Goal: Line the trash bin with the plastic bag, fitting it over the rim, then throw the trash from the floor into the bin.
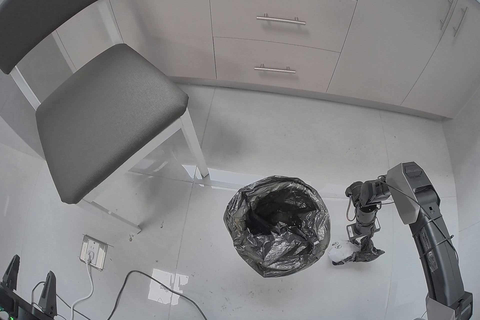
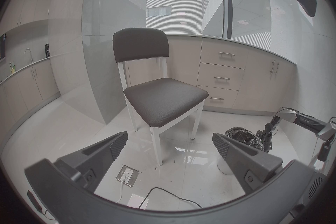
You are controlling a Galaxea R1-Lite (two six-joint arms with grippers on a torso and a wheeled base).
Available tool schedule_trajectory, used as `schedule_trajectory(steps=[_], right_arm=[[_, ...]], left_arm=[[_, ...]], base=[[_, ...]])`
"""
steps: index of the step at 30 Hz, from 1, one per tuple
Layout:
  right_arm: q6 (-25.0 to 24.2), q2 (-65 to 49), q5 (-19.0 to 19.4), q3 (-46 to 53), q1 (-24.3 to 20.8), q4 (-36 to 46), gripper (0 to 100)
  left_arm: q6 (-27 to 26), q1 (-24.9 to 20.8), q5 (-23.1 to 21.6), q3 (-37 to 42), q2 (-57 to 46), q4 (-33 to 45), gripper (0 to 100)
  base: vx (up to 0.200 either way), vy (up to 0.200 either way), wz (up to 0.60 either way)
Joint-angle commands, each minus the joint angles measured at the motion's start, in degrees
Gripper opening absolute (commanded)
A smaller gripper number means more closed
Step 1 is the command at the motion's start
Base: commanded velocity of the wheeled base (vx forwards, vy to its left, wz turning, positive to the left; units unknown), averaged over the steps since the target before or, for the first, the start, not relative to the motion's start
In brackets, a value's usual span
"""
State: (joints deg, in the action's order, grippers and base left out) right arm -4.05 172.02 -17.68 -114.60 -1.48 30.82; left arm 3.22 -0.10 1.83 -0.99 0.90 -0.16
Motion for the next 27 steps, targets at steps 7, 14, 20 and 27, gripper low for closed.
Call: schedule_trajectory(steps=[7, 14, 20, 27], right_arm=[[-0.52, 1.3, 0.1, 0.01, -0.02, 7.24, 0], [-0.96, 2.0, 0.1, 0.01, -0.02, 11.02, 0], [-1.75, 2.88, 0.19, 0.01, -0.02, 13.83, 0], [-2.11, 2.88, 0.54, 0.01, -0.02, 13.83, 100]], left_arm=[[0.03, 0.01, 0.02, 0.9, -0.73, 0.07, 100], [0.03, 0.01, 0.02, 0.9, -0.73, -0.02, 100], [0.03, 0.01, 0.02, 0.9, -0.73, -0.02, 100], [0.03, 0.01, 0.02, 0.9, -0.73, -0.02, 100]], base=[[0.0, 0.0, 0.0], [0.0, 0.0, 0.0], [0.0, 0.0, 0.0], [0.0, 0.0, 0.0]])
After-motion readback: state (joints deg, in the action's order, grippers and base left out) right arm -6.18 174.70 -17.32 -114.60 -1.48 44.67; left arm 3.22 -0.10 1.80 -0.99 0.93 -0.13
